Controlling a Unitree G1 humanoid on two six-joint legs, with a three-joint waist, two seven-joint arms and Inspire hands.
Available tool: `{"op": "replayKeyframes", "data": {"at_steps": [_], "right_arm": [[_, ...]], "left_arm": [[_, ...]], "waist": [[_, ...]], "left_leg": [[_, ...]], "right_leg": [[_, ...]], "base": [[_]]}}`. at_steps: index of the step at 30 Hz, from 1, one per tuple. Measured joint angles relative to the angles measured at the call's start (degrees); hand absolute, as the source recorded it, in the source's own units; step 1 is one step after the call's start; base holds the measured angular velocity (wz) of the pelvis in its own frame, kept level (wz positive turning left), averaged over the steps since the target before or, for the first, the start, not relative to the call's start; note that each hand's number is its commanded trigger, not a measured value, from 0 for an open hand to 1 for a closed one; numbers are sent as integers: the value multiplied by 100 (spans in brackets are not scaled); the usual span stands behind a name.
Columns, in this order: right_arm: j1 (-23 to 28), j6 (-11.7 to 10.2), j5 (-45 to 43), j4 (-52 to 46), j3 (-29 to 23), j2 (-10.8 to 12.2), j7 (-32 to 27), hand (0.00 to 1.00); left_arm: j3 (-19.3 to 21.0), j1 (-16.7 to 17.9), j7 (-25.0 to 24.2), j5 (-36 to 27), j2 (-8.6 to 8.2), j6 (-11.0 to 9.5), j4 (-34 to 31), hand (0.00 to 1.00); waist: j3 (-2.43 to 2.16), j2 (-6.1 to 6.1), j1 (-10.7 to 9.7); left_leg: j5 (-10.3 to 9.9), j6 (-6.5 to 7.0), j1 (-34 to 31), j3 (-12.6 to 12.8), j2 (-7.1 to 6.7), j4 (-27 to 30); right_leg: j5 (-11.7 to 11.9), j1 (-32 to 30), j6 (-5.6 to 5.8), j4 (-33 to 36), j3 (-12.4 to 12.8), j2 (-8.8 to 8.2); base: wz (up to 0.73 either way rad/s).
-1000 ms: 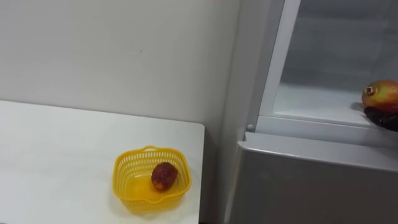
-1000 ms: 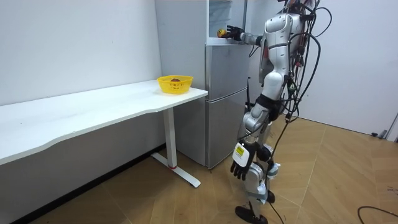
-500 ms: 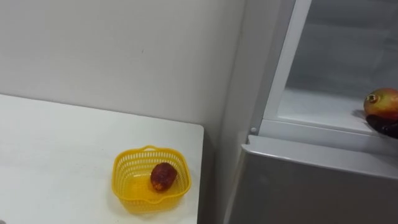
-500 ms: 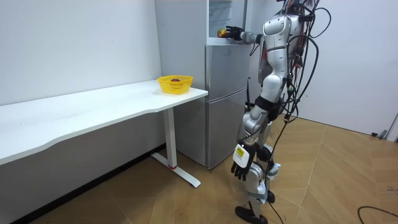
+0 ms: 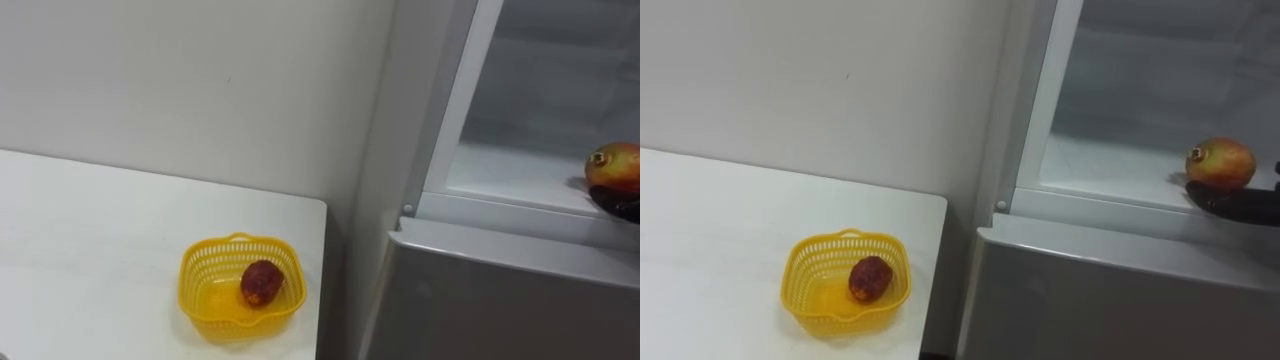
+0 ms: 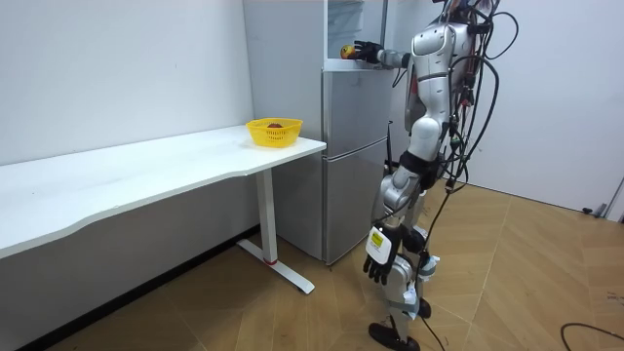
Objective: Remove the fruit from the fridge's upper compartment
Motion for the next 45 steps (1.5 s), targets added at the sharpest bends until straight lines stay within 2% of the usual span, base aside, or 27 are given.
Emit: {"op": "replayKeyframes", "data": {"at_steps": [19, 29, 37, 45], "right_arm": [[0, 24, 198, -1, 3, -21, 94, 0], [0, 53, 195, -13, 5, -86, 417, 0], [-25, 54, 192, -19, 23, -106, 670, 0], [-181, 45, 194, -38, 254, -106, 756, 0]], "left_arm": [[0, 2, -5, 0, 16, 32, 4, 0], [16, 0, -19, 0, 19, 29, 1, 0], [13, 0, -83, -2, 13, 29, 17, 0], [11, -6, -176, -2, 12, -10, 166, 0]], "waist": [[-2, -5, -2], [-8, 13, 12], [-26, 77, 51], [-10, 181, 54]], "left_leg": [[0, 0, 9, 11, 4, 4], [-5, -8, 2, 41, 20, 0], [-4, -8, 13, 75, 31, 4], [-20, -35, 19, 113, 63, 7]], "right_leg": [[1, -5, -1, 6, 1, 1], [6, -35, -10, 43, 31, 13], [7, -69, -13, 116, 53, 14], [23, -65, -41, 108, 104, 46]], "base": [[0], [0], [-2], [-2]]}}
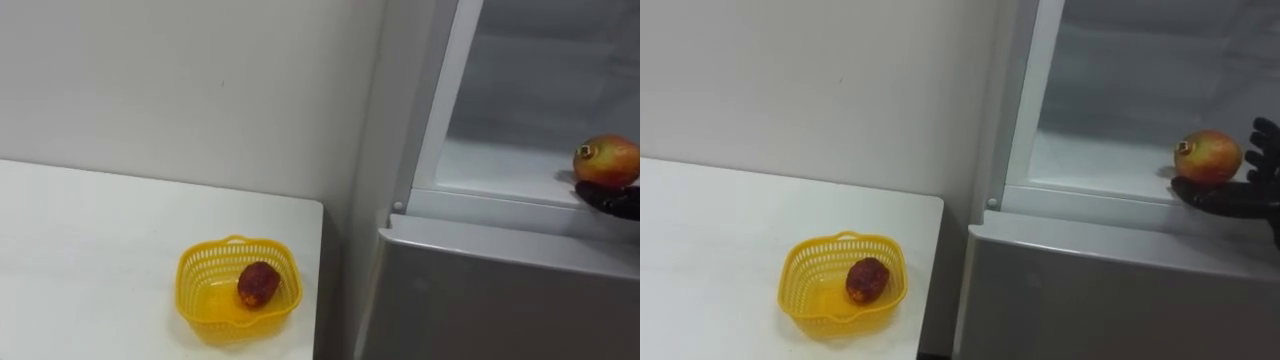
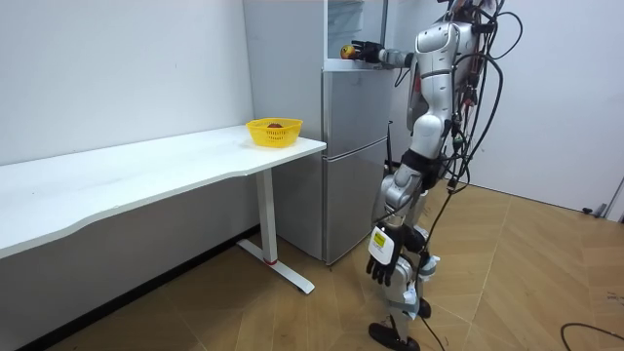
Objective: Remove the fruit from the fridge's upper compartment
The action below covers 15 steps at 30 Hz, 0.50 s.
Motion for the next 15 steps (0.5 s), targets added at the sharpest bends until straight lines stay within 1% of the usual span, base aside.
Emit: {"op": "replayKeyframes", "data": {"at_steps": [6, 9, 15], "right_arm": [[-40, -1, -9, -62, 167, 0, 47, 0], [-40, -3, -31, -103, 240, 2, 64, 0], [-40, 4, -28, -191, 429, 9, 77, 0]], "left_arm": [[-9, -28, -76, 3, 3, -5, 26, 0], [-10, -127, -97, 3, 3, -12, 116, 0], [-16, -156, -112, 0, 3, -12, 109, 0]], "waist": [[-11, -25, 3], [-2, -39, 3], [2, -77, 4]], "left_leg": [[10, -37, -1, 9, 31, 21], [14, -43, 0, 7, 37, 39], [15, -45, -3, 3, 36, 47]], "right_leg": [[-15, -29, -35, -4, 42, 31], [-19, -28, -46, -1, 40, 36], [-20, -33, -52, 3, 45, 36]], "base": [[-5], [0], [0]]}}
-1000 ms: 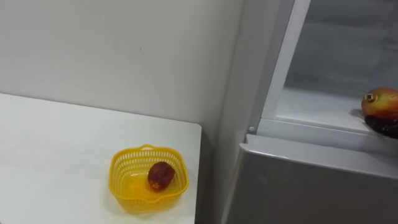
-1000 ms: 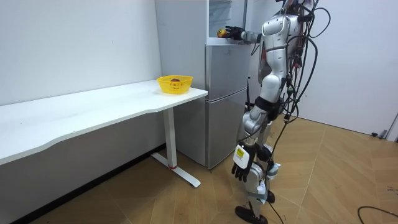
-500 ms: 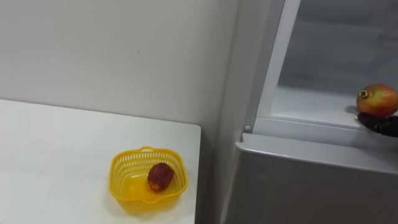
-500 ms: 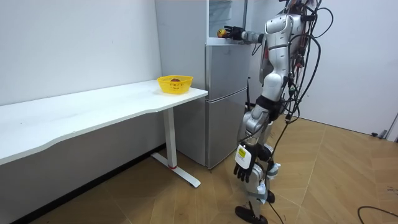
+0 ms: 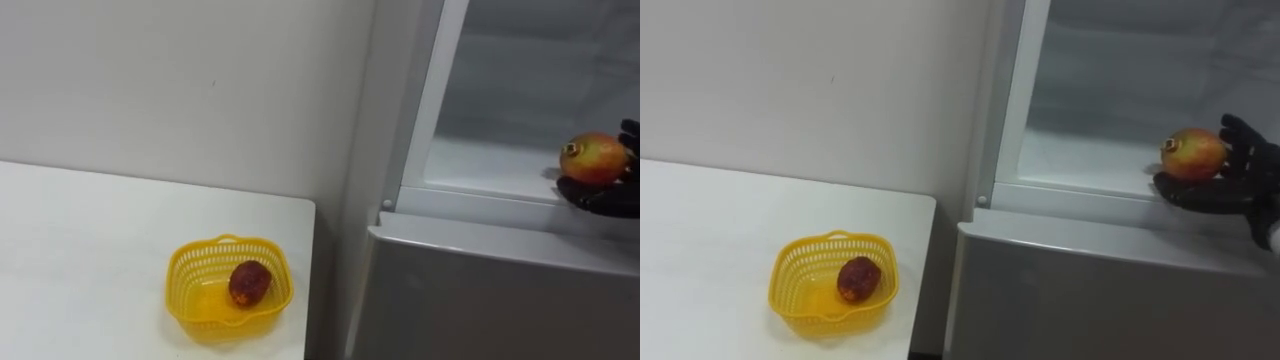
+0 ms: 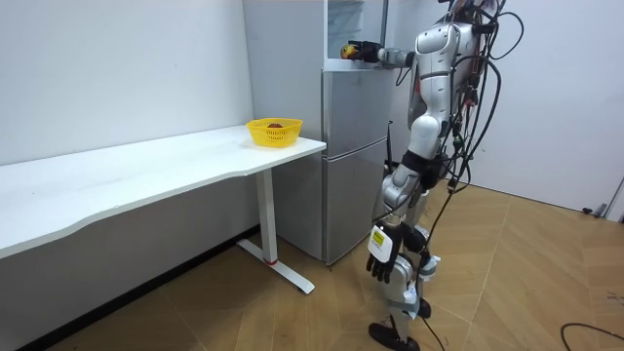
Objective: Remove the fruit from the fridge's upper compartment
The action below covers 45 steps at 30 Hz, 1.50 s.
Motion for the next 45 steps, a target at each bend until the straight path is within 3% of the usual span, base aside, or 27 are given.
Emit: {"op": "replayKeyframes", "data": {"at_steps": [3, 4, 5, 6, 7, 22, 27, 32, 33, 34, 35, 45], "right_arm": [[0, 0, -11, -8, 17, 14, 0, 0], [0, 0, -12, -8, 17, 15, 0, 13], [0, 0, -12, -8, 17, 15, 1, 59], [0, 0, -12, -9, 17, 15, 1, 74], [0, 0, -13, -9, 19, 15, 1, 100], [-3, -64, -12, -18, 0, -4, -94, 100], [-195, -56, -3, -16, 7, -3, -156, 100], [-261, -58, -43, -18, 16, -5, -110, 100], [-261, -44, -54, -16, 23, -5, -78, 87], [-260, -34, -53, -14, 31, -5, -57, 64], [-260, -8, -53, -14, 34, -5, -25, 0], [-260, 11, -55, -8, 32, -4, 76, 0]], "left_arm": [[-5, -28, -3, 1, -6, 1, 2, 0], [-5, -32, -2, 1, -5, 1, 1, 0], [-6, -37, -2, 0, -6, 3, 2, 0], [-8, -39, -3, 0, -6, 4, 2, 0], [-15, -39, -1, -1, -5, 4, 2, 0], [-136, -64, 17, -3, -5, 12, 2, 0], [-160, -92, 17, -6, -4, 10, -42, 0], [-159, -90, 10, -5, 0, 11, -41, 0], [-159, -93, 11, -5, 1, 11, -41, 0], [-159, -92, 10, -4, 1, 11, -41, 0], [-159, -98, 9, -4, 0, 11, -41, 0], [-154, -105, 4, 1, 0, 14, -41, 0]], "waist": [[2, 0, 1], [2, 1, 2], [3, 2, 3], [3, 3, 3], [3, 3, 4], [9, 5, 97], [77, -27, 171], [54, -59, 239], [48, -70, 238], [47, -72, 235], [44, -75, 234], [44, -69, 234]], "left_leg": [[0, 0, 0, 4, 0, 6], [0, 0, 0, 3, 0, 6], [1, 0, 0, 3, 0, 6], [0, 0, 0, 3, 0, 6], [0, 0, 0, 2, 0, 6], [0, 0, -4, -13, 0, -5], [0, -1, -21, -57, -1, -13], [0, -2, -17, -142, -7, -8], [0, -2, -13, -152, -8, -7], [0, -2, -8, -152, -8, -7], [0, -2, -4, -151, -7, -7], [1, -3, -4, -135, -6, 0]], "right_leg": [[2, 2, -3, -3, 0, 2], [2, 1, -3, -3, 0, 3], [2, 1, -3, -4, 0, 3], [1, 0, -3, -4, 0, 3], [1, 1, -3, -4, 1, 4], [1, 2, -3, -14, 3, 9], [-9, -2, -9, -29, -22, 13], [-15, 13, -17, -51, -50, 12], [-15, 35, -17, -78, -53, 14], [-15, 47, -17, -93, -51, 16], [-14, 61, -17, -97, -50, 17], [-15, 78, -17, -108, -73, 17]], "base": [[0], [0], [0], [0], [0], [0], [4], [2], [4], [0], [0], [0]]}}
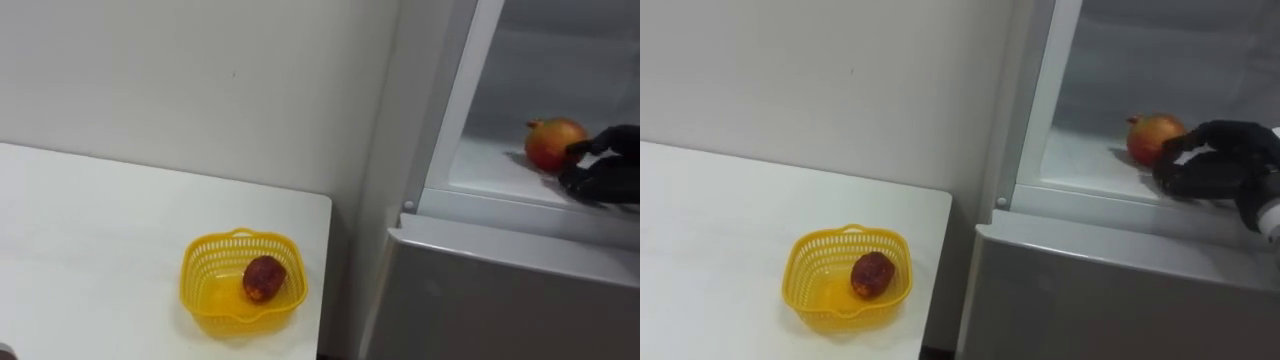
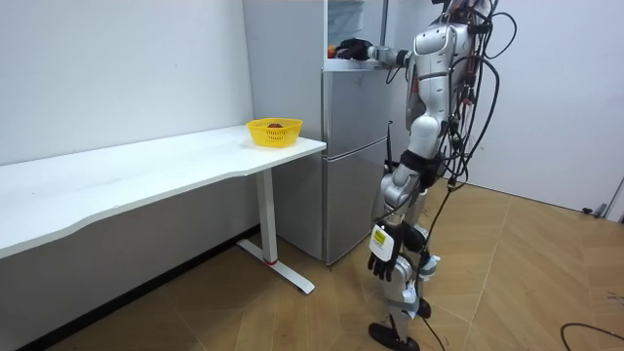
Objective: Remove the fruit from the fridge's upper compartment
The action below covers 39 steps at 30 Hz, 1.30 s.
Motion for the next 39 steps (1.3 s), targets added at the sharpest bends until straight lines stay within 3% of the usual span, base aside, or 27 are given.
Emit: {"op": "replayKeyframes", "data": {"at_steps": [10, 15, 21, 29, 39], "right_arm": [[-1, 1, -137, 0, -15, 0, 50, 0], [-2, 6, -173, -1, -17, 0, 49, 0], [-2, 21, -211, -6, -31, 2, 32, 0], [0, 231, -459, -372, -9, 6, -85, 0], [2, 240, -497, -501, -17, 18, -231, 0]], "left_arm": [[50, -93, -9, 0, 2, 2, -66, 0], [50, -96, 9, 0, 3, 3, -132, 0], [57, -103, 60, 3, 7, 5, -205, 0], [163, -107, 109, 11, 9, -5, -237, 0], [169, -113, 201, 9, 12, -10, -278, 0]], "waist": [[-16, 61, -2], [-52, 100, -5], [-69, 70, -32], [-65, 36, -96], [-61, 49, -102]], "left_leg": [[1, -1, -3, -13, -1, 8], [1, -2, -12, -24, -4, 8], [6, -9, -3, -42, -4, 7], [6, -9, -50, -36, -6, 4], [6, -9, -113, -15, -4, -3]], "right_leg": [[0, 2, 0, 12, -26, -7], [-1, 1, 0, 16, -50, -16], [-1, 1, -1, 18, -74, -18], [-1, -88, -1, 19, -61, -19], [-1, -181, -2, 103, -28, -23]], "base": [[0], [0], [1], [0], [-2]]}}
